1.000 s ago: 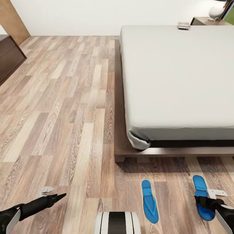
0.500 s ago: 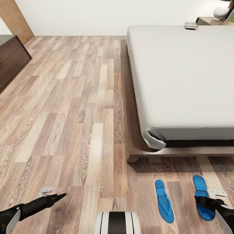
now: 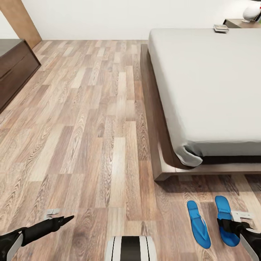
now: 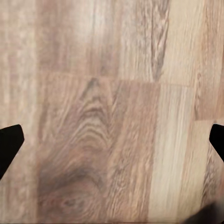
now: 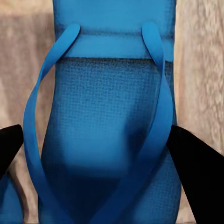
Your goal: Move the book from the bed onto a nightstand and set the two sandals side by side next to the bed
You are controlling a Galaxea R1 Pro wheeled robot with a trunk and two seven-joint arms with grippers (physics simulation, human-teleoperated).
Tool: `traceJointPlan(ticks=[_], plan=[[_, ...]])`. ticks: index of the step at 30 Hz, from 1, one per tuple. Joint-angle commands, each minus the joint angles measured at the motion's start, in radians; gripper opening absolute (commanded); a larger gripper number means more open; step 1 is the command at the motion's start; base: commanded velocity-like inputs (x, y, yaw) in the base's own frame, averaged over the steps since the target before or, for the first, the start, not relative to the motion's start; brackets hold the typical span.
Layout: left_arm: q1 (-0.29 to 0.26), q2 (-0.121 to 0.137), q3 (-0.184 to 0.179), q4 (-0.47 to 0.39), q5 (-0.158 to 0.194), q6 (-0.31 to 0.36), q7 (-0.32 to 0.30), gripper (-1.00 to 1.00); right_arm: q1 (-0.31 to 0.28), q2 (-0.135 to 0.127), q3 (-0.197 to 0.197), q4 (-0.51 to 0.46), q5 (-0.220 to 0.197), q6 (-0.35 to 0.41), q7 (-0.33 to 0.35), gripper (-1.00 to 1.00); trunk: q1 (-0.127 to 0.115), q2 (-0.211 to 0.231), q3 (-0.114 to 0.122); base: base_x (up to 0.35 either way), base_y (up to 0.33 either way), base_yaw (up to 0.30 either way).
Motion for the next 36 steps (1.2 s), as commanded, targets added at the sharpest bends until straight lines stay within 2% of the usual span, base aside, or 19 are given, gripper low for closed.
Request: traceJointPlan(ticks=[1,2,4,5,6,9,26,36], plan=[[0.000,0.000,0.001,0.001,0.006,0.010,-0.004,1.00,0.000,0.003,-0.004,-0.002,0.002,0.006,0.004,-1.00,0.000,0.000,-0.001,0.000,0.209,0.000],[0.000,0.000,0.001,0.001,0.006,0.010,-0.004,1.00,0.000,0.005,-0.004,-0.002,0.009,0.006,0.004,-1.00,0.000,0.000,-0.001,0.000,0.167,0.000],[0.000,0.000,0.001,0.001,0.006,0.010,-0.004,1.00,0.000,0.024,-0.005,-0.002,0.076,0.006,0.003,-1.00,0.000,0.000,-0.001,0.000,0.070,0.000],[0.000,0.000,0.001,0.001,0.006,0.010,-0.004,1.00,0.000,0.030,-0.006,-0.002,0.129,0.006,0.003,-1.00,0.000,0.000,-0.001,0.000,0.028,0.000],[0.000,0.000,0.001,0.001,0.006,0.009,-0.003,1.00,0.000,0.033,-0.007,-0.002,0.159,0.006,0.002,-1.00,0.000,0.000,-0.001,0.000,0.018,0.000],[0.000,-0.002,0.001,0.001,0.006,0.009,-0.003,1.00,0.000,0.037,-0.008,-0.002,0.214,0.006,0.002,-1.00,0.000,0.000,-0.001,0.000,0.008,0.000],[0.000,-0.003,0.001,0.001,0.003,0.010,0.000,1.00,0.000,0.037,-0.015,-0.002,0.225,0.006,0.004,-1.00,0.000,0.000,-0.001,0.000,0.000,0.000],[0.000,-0.003,0.000,0.001,0.001,0.009,-0.002,1.00,0.000,0.037,-0.015,-0.002,0.225,0.006,0.004,-1.00,0.004,-0.003,-0.039,0.000,0.000,0.000]])
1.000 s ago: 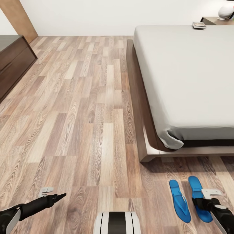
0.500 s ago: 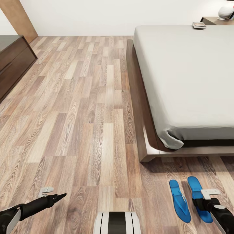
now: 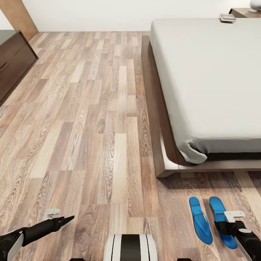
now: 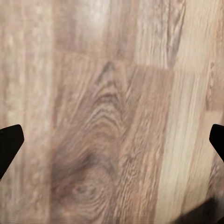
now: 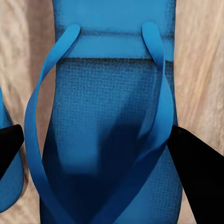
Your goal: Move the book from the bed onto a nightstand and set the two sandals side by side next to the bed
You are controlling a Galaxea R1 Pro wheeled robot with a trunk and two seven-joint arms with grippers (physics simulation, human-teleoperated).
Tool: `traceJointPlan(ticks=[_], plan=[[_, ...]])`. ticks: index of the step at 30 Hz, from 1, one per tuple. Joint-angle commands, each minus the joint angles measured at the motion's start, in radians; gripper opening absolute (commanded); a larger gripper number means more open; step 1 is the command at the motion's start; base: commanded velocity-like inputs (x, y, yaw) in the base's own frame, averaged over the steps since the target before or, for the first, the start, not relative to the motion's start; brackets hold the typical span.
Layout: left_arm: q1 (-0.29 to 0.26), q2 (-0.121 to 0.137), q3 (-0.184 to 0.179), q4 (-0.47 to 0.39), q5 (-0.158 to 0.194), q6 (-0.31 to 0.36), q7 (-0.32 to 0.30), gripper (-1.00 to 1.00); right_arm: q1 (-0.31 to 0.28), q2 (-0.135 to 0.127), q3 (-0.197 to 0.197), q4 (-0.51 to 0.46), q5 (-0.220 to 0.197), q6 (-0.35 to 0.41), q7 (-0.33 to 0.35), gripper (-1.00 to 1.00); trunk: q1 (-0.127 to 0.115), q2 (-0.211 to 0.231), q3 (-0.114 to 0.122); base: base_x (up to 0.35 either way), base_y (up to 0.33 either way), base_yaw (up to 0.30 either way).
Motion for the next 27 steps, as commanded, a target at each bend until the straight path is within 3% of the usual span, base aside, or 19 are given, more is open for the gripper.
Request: traceJointPlan(ticks=[1,27], plan=[[0.000,0.000,0.002,0.000,0.005,0.010,-0.004,1.00,0.000,0.000,-0.005,-0.002,0.004,0.006,0.006,-1.00,0.000,0.000,-0.005,0.000,0.000,0.000],[0.000,-0.011,0.003,0.000,0.005,0.009,-0.003,1.00,0.000,0.000,-0.005,-0.002,0.004,0.006,0.006,-1.00,0.000,0.000,-0.005,0.021,-0.027,0.000]])
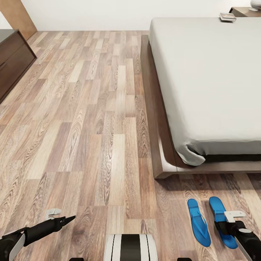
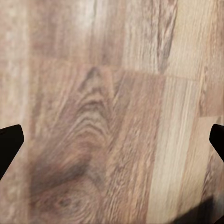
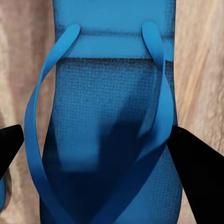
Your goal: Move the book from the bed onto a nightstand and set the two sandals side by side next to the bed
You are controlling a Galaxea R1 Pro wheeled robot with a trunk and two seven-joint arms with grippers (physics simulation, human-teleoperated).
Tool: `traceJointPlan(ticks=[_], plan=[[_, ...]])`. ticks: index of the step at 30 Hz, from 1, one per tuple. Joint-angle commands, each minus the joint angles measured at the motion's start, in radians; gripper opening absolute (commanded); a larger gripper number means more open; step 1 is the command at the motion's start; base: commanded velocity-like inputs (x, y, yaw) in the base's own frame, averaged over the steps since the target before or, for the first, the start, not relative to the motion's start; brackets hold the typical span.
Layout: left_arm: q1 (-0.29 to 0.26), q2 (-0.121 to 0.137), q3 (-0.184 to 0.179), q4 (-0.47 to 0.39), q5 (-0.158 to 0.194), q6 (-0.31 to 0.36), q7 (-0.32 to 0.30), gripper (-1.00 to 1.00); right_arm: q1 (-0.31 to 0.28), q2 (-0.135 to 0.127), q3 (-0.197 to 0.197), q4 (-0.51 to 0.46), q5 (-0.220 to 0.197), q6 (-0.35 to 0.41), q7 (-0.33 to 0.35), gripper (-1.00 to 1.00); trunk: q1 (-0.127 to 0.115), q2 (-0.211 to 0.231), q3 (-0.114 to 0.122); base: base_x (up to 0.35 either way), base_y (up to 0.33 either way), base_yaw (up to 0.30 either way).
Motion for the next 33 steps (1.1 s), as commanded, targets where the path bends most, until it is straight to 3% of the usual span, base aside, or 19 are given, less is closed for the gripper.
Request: traceJointPlan(ticks=[1,8,14,33], plan=[[0.000,0.000,0.002,0.000,0.005,0.011,-0.004,1.00,0.000,0.000,-0.005,-0.002,0.004,0.006,0.006,-1.00,0.000,0.000,-0.001,0.000,0.000,0.000],[0.000,0.000,0.001,0.000,0.005,0.013,-0.004,1.00,0.000,0.000,-0.005,-0.002,0.004,0.006,0.007,-1.00,0.002,-0.001,-0.020,0.000,0.000,0.000],[0.000,0.000,0.002,0.000,0.005,0.013,-0.004,1.00,0.000,0.001,-0.005,-0.002,0.004,-0.069,0.008,-1.00,0.002,-0.001,-0.020,0.000,0.000,0.000],[0.000,0.000,0.002,0.000,0.005,0.013,-0.005,1.00,0.001,0.000,-0.006,-0.002,-0.003,-0.189,0.018,-1.00,0.002,-0.001,-0.020,0.000,0.000,0.000]])
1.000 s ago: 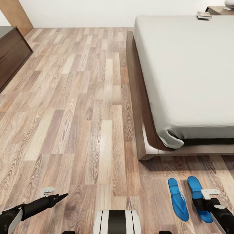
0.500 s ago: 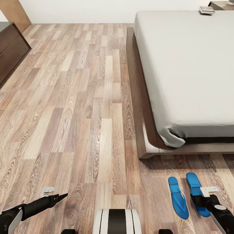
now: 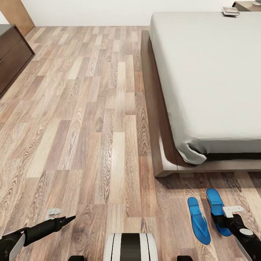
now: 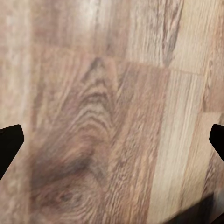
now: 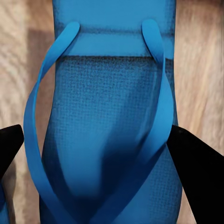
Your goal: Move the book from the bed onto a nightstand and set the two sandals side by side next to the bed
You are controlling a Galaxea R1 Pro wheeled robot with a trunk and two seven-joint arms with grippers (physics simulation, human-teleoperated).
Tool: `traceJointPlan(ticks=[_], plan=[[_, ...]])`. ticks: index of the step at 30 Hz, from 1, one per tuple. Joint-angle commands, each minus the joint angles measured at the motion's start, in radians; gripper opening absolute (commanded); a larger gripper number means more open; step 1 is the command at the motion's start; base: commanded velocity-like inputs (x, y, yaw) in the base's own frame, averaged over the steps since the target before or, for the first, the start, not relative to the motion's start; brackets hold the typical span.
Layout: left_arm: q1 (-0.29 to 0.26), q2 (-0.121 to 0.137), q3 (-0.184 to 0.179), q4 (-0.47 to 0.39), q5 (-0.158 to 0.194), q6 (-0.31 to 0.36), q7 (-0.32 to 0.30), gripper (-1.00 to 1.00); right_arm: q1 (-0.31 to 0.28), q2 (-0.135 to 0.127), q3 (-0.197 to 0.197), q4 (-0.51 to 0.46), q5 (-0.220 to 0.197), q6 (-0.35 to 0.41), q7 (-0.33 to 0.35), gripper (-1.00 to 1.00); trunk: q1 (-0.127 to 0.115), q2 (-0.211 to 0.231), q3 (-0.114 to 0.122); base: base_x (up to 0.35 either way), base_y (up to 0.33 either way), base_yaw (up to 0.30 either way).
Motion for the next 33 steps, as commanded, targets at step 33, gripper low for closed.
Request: traceJointPlan(ticks=[33], plan=[[0.000,-0.001,0.002,0.000,0.005,0.010,-0.002,1.00,0.006,-0.003,-0.008,-0.020,-0.036,-0.081,0.185,-1.00,0.000,0.000,-0.001,0.000,0.000,0.000]])
